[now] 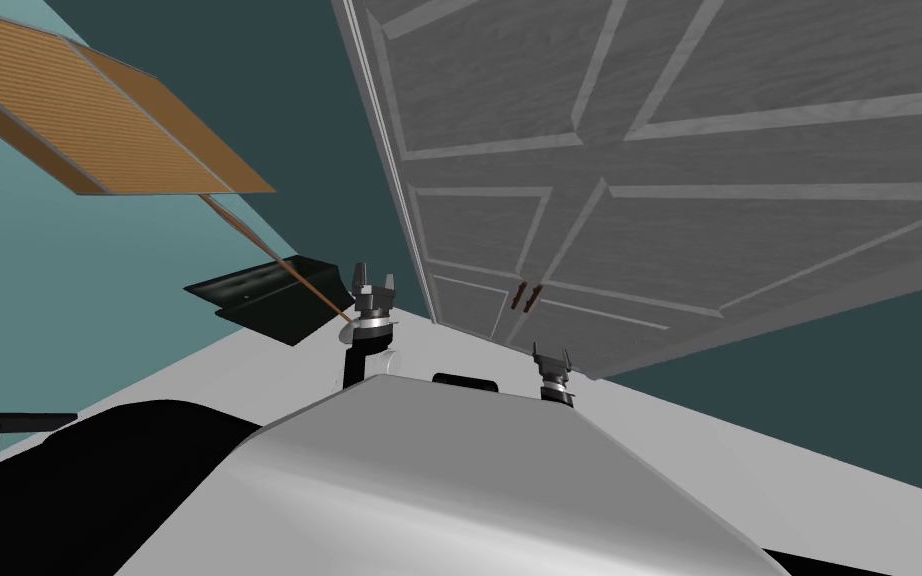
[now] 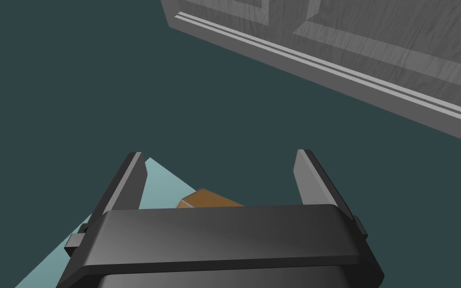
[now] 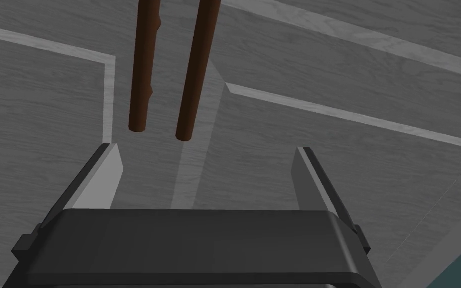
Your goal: Pull the door open
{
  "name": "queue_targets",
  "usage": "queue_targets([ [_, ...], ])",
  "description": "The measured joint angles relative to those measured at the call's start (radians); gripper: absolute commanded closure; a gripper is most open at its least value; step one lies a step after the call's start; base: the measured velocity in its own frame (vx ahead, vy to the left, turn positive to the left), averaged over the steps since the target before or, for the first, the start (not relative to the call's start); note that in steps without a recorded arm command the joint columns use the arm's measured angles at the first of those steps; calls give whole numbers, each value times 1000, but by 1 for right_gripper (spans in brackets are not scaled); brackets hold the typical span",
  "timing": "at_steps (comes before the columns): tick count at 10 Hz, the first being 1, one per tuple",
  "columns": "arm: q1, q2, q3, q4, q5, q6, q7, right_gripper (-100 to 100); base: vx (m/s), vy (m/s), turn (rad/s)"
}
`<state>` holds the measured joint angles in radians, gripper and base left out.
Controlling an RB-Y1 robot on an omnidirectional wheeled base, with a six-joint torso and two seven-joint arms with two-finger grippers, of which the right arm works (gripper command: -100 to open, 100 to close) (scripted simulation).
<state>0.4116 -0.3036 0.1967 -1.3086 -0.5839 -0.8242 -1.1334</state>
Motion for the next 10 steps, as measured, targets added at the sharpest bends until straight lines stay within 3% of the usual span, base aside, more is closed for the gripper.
queue_targets([
  [4, -10, -26, 14, 72, -33, -29, -83, -100, 106, -1, 47],
  [10, -18, -49, 34, 150, -72, -61, -175, -100, 104, -6, 48],
])
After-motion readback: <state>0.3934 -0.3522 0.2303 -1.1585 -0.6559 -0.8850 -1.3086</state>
